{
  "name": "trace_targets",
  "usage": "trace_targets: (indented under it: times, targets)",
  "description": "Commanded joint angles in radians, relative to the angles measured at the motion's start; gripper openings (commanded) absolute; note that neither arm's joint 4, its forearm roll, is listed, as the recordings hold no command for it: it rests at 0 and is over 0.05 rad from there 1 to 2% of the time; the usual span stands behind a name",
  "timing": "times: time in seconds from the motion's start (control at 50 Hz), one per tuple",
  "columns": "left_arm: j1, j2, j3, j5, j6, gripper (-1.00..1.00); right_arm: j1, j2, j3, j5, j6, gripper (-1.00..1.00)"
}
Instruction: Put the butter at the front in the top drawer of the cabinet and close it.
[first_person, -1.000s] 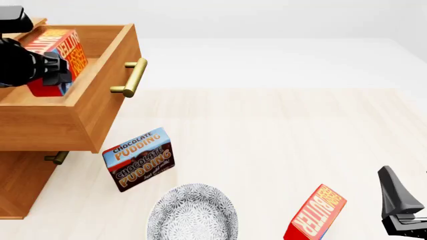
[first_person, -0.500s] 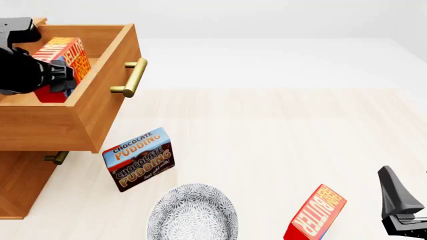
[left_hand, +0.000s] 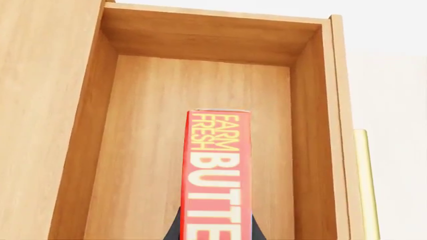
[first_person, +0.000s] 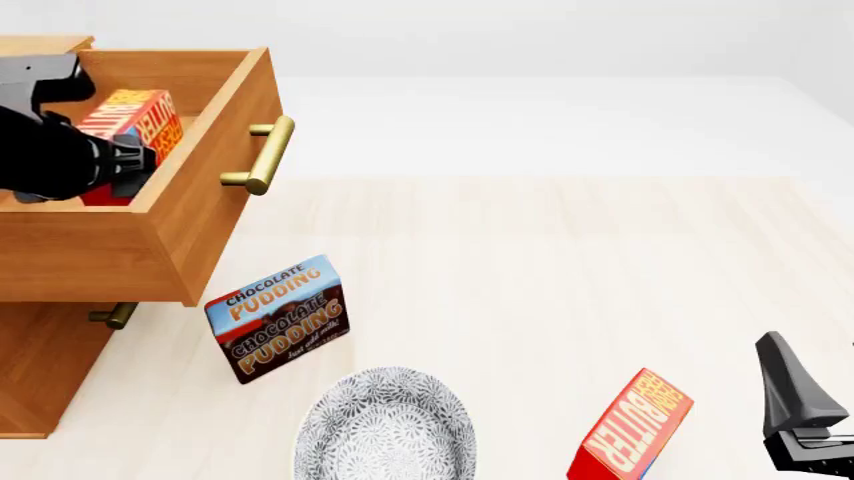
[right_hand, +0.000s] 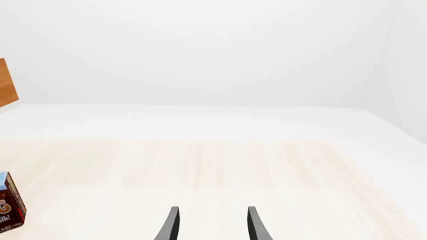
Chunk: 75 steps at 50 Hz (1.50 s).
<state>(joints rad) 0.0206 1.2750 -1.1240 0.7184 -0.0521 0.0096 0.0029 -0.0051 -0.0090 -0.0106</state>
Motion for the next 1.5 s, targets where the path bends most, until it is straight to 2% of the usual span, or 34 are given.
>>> trace_targets:
  times: [0.02,0.4,0.42,1.5]
  targets:
    - [0.000,-0.011,0.008,-0.015,0.016,-1.00,-0.001,-0.001,0.001,0.000,0.000,1.00]
    - [-0.007,0.001,0.016,-0.023,0.022,-1.00,-0.001,-0.001,0.001,0.000,0.000,1.00]
    - [-0.007,-0.004,0.016,-0.020,0.020,1.00,-0.001,-0.001,0.001,0.000,0.001,1.00]
    - [0.002,-0.138,-0.083,0.131,0.098,1.00,-0.001,-0.001,0.001,0.000,0.000,1.00]
